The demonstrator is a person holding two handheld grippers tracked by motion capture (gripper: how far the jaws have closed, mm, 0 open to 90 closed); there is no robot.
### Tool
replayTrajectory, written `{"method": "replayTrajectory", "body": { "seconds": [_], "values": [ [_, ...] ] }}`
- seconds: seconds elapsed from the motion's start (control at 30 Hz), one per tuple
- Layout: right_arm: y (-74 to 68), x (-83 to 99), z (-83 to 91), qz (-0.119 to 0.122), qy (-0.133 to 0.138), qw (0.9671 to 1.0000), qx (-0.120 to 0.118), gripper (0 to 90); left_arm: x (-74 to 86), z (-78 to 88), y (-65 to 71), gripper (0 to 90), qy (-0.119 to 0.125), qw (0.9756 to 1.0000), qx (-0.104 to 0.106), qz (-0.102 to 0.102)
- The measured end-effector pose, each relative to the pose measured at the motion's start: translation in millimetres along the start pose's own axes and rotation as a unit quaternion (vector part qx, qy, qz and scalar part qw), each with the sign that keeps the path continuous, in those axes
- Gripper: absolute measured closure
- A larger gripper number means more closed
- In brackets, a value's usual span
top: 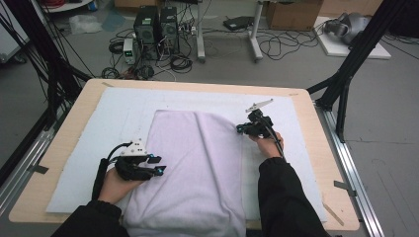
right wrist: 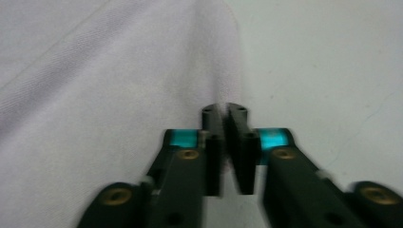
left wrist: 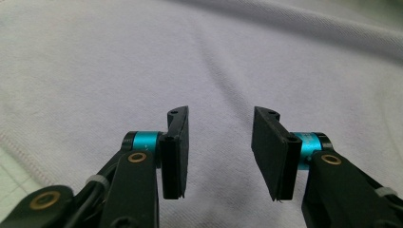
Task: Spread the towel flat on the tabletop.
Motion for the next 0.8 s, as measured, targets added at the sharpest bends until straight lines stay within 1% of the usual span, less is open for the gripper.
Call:
{"method": "replayTrajectory", "body": {
  "seconds": [0.03, 0.07, 0.1, 0.13, 0.17, 0.2, 0.23, 0.27, 0.3, 0.37, 0.4, 0.43, 0.47, 0.5, 0.53, 0.6, 0.63, 0.67, 0.7, 0.73, 0.77, 0.8],
  "values": [
    [0.3, -0.7, 0.4, -0.001, -0.001, 1.0, 0.0, 87.2, 0.7, -0.6, 0.3, 57.4, -0.001, 1.0, 0.002, 0.0],
    [-2.5, -1.4, 1.4, 0.003, -0.004, 1.0, -0.001, 87.3, 1.7, -1.0, 0.6, 57.4, -0.004, 1.0, 0.003, 0.0],
    [-8.5, -3.3, 2.4, 0.014, -0.001, 0.9997, -0.018, 87.4, 2.4, -1.6, 0.8, 57.3, -0.004, 1.0, 0.004, 0.0],
    [-19.9, -6.5, 4.2, 0.035, 0.006, 0.9982, -0.047, 87.0, 3.1, -1.8, 0.6, 57.2, -0.005, 1.0, 0.003, -0.001],
    [-34.8, -10.9, 8.1, 0.07, 0.022, 0.9932, -0.091, 85.4, 3.7, -1.7, 1.5, 56.9, -0.006, 1.0, 0.005, 0.001],
    [-47.6, -16.0, 14.1, 0.094, 0.039, 0.9888, -0.11, 82.6, 4.1, -1.3, 1.8, 56.6, -0.004, 1.0, 0.004, 0.001],
    [-55.7, -20.3, 20.4, 0.109, 0.055, 0.9869, -0.106, 81.9, 4.4, -0.8, 1.7, 56.3, -0.003, 1.0, 0.005, 0.001],
    [-57.7, -23.2, 25.3, 0.113, 0.064, 0.9881, -0.082, 79.9, 4.4, -0.7, 1.0, 55.9, -0.004, 1.0, 0.003, 0.001],
    [-54.2, -24.6, 27.4, 0.102, 0.06, 0.9913, -0.058, 79.5, 4.5, -0.8, 0.8, 55.1, -0.004, 1.0, 0.001, 0.004],
    [-44.3, -24.2, 23.5, 0.065, 0.046, 0.9959, -0.043, 71.8, 4.5, -0.7, 0.4, 54.3, -0.003, 1.0, 0.0, 0.006],
    [-41.2, -23.1, 18.9, 0.051, 0.039, 0.9972, -0.039, 70.3, 4.6, -0.2, -0.1, 54.3, -0.003, 1.0, 0.0, 0.004],
    [-39.8, -21.6, 12.4, 0.042, 0.029, 0.9978, -0.042, 66.1, 4.8, -0.1, -0.5, 54.2, -0.003, 1.0, -0.001, 0.007],
    [-38.6, -20.2, 4.3, 0.035, 0.01, 0.9989, -0.03, 59.9, 4.9, -0.3, -0.8, 54.0, -0.001, 0.9999, 0.0, 0.011],
    [-37.1, -18.8, -3.3, 0.034, -0.009, 0.9994, -0.006, 59.5, 5.3, -0.2, -1.6, 53.8, -0.002, 0.9999, -0.002, 0.011],
    [-36.8, -17.4, -9.0, 0.037, -0.019, 0.9991, 0.002, 59.9, 5.5, -0.3, -1.7, 53.6, -0.001, 0.9999, -0.002, 0.012],
    [-36.6, -17.0, -15.8, 0.027, -0.017, 0.9995, -0.004, 59.6, 5.9, -1.1, -2.3, 53.2, -0.003, 0.9999, -0.001, 0.012],
    [-36.3, -17.1, -18.9, 0.023, -0.017, 0.9996, -0.006, 61.4, 5.9, -1.5, -2.6, 52.9, -0.003, 0.9999, -0.001, 0.012],
    [-36.8, -17.2, -21.4, 0.024, -0.02, 0.9995, -0.01, 67.5, 5.9, -2.1, -2.7, 52.9, -0.004, 0.9999, -0.001, 0.012],
    [-37.7, -17.9, -22.3, 0.031, -0.021, 0.9993, -0.006, 78.3, 6.1, -2.5, -2.5, 52.9, -0.006, 0.9999, 0.0, 0.011],
    [-39.8, -18.9, -22.0, 0.038, -0.018, 0.999, -0.011, 83.3, 6.1, -2.9, -2.4, 52.9, -0.006, 0.9999, -0.001, 0.01],
    [-40.2, -20.7, -20.8, 0.044, -0.018, 0.9989, 0.004, 83.5, 6.1, -3.1, -2.4, 52.9, -0.006, 0.9999, -0.001, 0.01],
    [-37.0, -23.4, -16.3, 0.051, -0.021, 0.9976, 0.041, 83.5, 6.2, -3.0, -2.7, 52.9, -0.006, 0.9999, -0.004, 0.011]
  ]
}}
Point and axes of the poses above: each handheld gripper's, and its own axes: z roughly backward along the jaws, x roughly out of its underside, y roughly to its right, the point moved 5 cm from there along -z, roughly forward along the jaws, and after that the axes turned 13 degrees about -y, right-handed, at the moved point
